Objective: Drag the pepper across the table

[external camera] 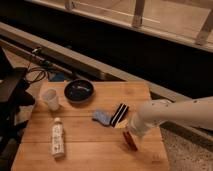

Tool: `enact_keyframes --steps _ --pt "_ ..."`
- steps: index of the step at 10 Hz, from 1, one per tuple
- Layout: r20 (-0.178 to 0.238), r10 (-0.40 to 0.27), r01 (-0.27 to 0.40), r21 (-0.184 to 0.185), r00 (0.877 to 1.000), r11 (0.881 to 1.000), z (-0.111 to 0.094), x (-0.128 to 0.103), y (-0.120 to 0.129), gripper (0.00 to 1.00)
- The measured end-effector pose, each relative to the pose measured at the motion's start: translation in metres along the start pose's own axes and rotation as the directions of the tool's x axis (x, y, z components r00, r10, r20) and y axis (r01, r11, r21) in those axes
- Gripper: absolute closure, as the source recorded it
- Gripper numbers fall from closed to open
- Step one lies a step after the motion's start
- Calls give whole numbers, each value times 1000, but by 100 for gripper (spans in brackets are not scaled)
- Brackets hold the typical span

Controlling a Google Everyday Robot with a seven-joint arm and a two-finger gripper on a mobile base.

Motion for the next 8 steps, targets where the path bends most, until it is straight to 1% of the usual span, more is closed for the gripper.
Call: enact_keyframes --steps 1,3,4,6,8 --pt "-1 7 -7 -1 1000 1000 -2 -2 -1 20" --pt "-19 12 -12 15 1000 1000 7 -5 -6 20" --pt "-31 21 -20 30 999 999 18 -9 -13 20" --pt "-51 42 -40 43 998 998 36 -18 -27 20" --pt "-80 72 -67 60 994 996 52 -23 -42 20"
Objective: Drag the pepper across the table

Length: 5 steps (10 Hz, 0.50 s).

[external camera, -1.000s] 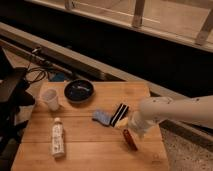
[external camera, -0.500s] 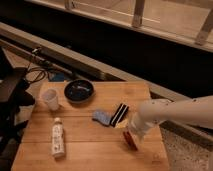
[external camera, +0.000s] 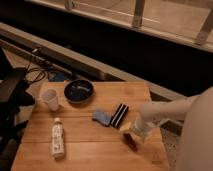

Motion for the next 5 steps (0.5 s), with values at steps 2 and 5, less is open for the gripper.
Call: enact_keyframes --steps 2,5 --pt "-36 7 -6 15 999 1000 12 -1 -3 20" --pt "-100 -11 12 13 995 1000 33 11 10 20"
